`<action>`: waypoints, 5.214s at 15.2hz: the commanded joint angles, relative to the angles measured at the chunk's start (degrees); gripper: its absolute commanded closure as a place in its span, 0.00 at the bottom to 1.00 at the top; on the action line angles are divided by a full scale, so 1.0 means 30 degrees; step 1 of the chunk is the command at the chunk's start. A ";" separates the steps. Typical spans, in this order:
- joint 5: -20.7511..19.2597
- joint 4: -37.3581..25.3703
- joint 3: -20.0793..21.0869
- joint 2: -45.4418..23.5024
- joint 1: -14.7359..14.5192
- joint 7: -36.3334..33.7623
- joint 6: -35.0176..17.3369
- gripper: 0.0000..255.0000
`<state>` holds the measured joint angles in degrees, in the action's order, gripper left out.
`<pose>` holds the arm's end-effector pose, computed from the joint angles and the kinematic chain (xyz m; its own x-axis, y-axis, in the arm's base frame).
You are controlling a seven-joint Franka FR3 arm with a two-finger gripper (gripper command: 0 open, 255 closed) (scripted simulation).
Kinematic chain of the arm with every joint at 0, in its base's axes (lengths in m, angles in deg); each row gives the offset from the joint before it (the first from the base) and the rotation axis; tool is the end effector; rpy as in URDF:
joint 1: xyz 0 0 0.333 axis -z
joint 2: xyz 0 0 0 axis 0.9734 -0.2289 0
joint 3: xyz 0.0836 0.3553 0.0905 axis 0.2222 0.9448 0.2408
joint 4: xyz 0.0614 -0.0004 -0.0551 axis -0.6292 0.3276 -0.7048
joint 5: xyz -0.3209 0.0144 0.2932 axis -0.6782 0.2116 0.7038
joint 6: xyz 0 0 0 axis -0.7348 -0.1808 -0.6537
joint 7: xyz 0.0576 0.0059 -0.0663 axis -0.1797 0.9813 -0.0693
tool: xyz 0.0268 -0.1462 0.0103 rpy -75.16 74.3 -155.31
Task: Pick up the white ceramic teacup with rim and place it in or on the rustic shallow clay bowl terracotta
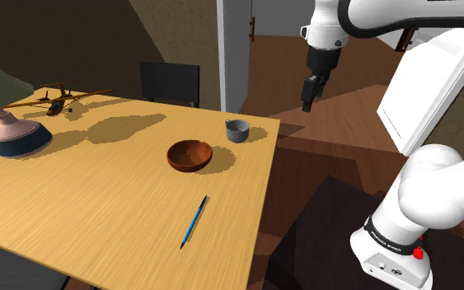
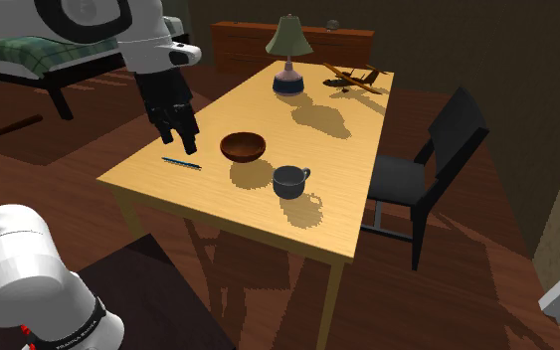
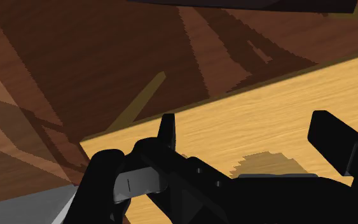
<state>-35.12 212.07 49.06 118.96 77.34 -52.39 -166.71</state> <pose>0.3253 0.0023 0.5872 0.9957 0.0919 0.0127 0.0898 -0.9892 0.1154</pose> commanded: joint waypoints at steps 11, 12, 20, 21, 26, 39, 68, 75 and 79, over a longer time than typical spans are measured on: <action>0.0195 -0.1518 -0.1644 -0.6501 0.0284 0.1561 -0.5010 0.00; 0.0280 -0.1815 -0.1787 -0.7209 0.0295 0.1742 -0.5416 0.00; 0.1467 -0.5111 -0.2680 -1.3058 0.0415 0.3391 -0.7848 0.00; 0.1670 -0.5639 -0.2746 -1.3807 0.0452 0.3615 -0.8042 0.00; 0.2760 -0.8685 -0.2906 -1.7605 0.0750 0.4701 -0.8619 0.00; 0.3842 -1.1221 -0.2699 -2.1913 0.1176 0.5613 -1.0200 0.00; 0.3589 -1.2667 -0.2794 -2.0726 0.1144 0.5339 -0.7583 1.00; 0.3482 -1.3826 -0.2829 -2.0265 0.1147 0.5199 -0.5970 1.00; 0.3436 -1.4604 -0.2844 -2.0087 0.1155 0.5126 -0.5017 1.00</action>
<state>-24.75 168.60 40.51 58.30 80.87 -36.86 -182.50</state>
